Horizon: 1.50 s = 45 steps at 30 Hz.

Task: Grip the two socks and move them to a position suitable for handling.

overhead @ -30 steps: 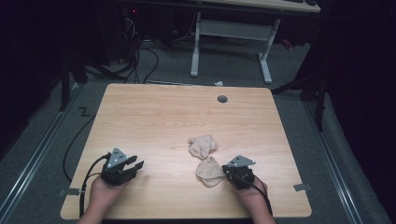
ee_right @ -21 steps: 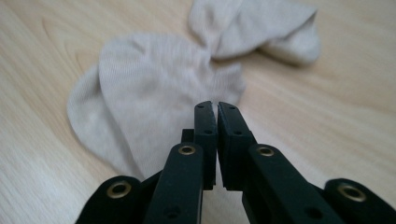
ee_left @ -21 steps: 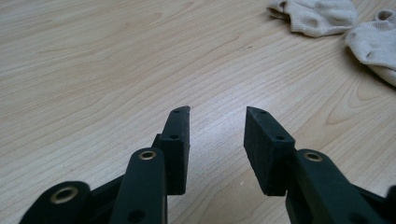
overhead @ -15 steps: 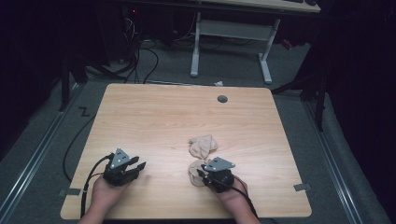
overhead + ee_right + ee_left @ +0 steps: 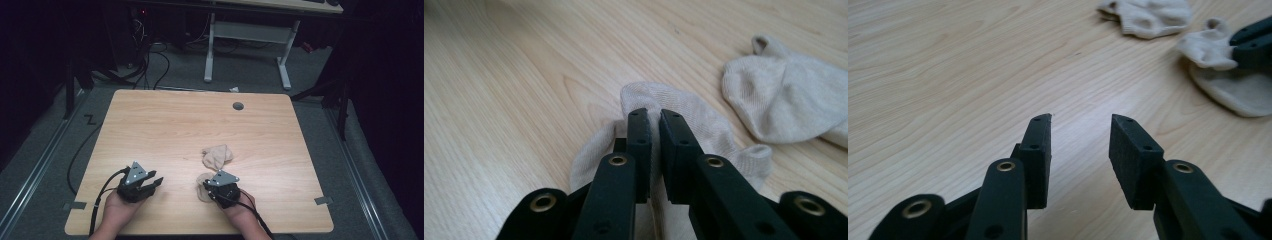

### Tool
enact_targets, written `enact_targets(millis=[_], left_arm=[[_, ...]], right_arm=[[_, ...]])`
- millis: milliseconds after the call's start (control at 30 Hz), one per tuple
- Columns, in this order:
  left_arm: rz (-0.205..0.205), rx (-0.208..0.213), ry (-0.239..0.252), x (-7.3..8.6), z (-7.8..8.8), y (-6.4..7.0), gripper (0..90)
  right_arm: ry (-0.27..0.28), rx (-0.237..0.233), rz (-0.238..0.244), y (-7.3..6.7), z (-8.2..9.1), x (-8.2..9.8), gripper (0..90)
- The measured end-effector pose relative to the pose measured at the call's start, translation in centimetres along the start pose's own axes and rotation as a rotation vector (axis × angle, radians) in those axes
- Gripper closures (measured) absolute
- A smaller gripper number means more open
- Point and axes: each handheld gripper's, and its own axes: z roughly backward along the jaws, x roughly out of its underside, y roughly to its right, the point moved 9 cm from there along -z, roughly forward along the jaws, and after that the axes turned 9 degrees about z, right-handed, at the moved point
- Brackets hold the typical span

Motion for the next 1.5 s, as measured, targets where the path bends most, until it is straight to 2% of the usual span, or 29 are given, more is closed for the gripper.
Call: enact_targets(millis=[100, 133, 233, 333, 367, 400, 467, 533, 600, 633, 700, 800, 833, 933, 1033, 1167, 1267, 1500], left_arm=[[-0.023, 0.046, -0.004, -0.2, -0.6, 2.3, 62.9], [-0.043, 0.068, -0.011, -0.3, -1.0, 3.5, 62.9], [-0.104, 0.094, -0.026, -0.5, -2.2, 6.1, 63.0], [-0.101, 0.137, -0.029, -0.9, -3.2, 7.8, 65.2], [-0.101, 0.137, -0.029, -0.9, -3.2, 7.8, 67.0], [-0.089, 0.173, -0.036, -1.0, -3.8, 8.7, 68.5], [-0.087, 0.202, -0.041, -1.1, -4.1, 9.5, 70.7], [-0.093, 0.211, -0.041, -1.3, -4.2, 9.9, 73.5], [-0.07, 0.229, -0.037, -1.5, -4.5, 10.2, 74.2], [-0.072, 0.233, -0.043, -1.5, -4.7, 10.4, 74.5], [-0.082, 0.234, -0.051, -1.4, -5.0, 10.7, 74.6], [-0.125, 0.236, -0.087, -1.0, -6.3, 11.7, 75.4], [-0.142, 0.225, -0.109, -0.7, -6.9, 11.8, 75.9], [-0.177, 0.194, -0.146, 0.0, -7.7, 11.7, 78.4], [-0.187, 0.189, -0.144, 0.0, -7.7, 11.7, 78.4], [-0.201, 0.163, -0.143, 0.1, -7.6, 11.5, 77.9], [-0.196, 0.16, -0.143, 0.2, -7.4, 11.3, 77.9], [-0.192, 0.138, -0.147, 0.3, -7.1, 10.4, 77.9]], right_arm=[[0.017, 0.004, -0.009, 0.0, 0.2, -0.2, 83.5], [0.017, 0.005, -0.009, 0.1, 0.2, -0.2, 83.6], [0.03, 0.015, -0.013, 0.3, 0.5, -0.2, 83.5], [0.045, 0.02, -0.035, 0.4, 0.8, -0.3, 83.6], [0.045, 0.02, -0.035, 0.4, 0.8, -0.3, 83.6], [0.055, 0.016, -0.046, 0.6, 1.0, -0.2, 83.7], [0.062, 0.011, -0.059, 0.7, 1.2, -0.1, 83.8], [0.074, 0.003, -0.081, 1.0, 1.4, 0.0, 83.9], [0.081, 0.005, -0.097, 1.1, 1.7, 0.1, 83.9], [0.083, 0.004, -0.104, 1.2, 1.7, 0.2, 83.9], [0.084, 0.006, -0.106, 1.2, 1.9, 0.3, 83.9], [0.082, 0.014, -0.107, 1.3, 2.2, 0.7, 83.8], [0.079, 0.02, -0.108, 1.3, 2.3, 0.8, 83.8], [0.077, 0.036, -0.116, 1.6, 2.8, 1.3, 83.8], [0.078, 0.051, -0.119, 2.0, 3.1, 1.6, 83.7], [0.064, 0.098, -0.121, 2.8, 4.1, 2.7, 83.3], [0.055, 0.119, -0.121, 3.2, 4.9, 3.5, 83.3], [0.033, 0.117, -0.147, 4.4, 5.7, 5.1, 83.4]])
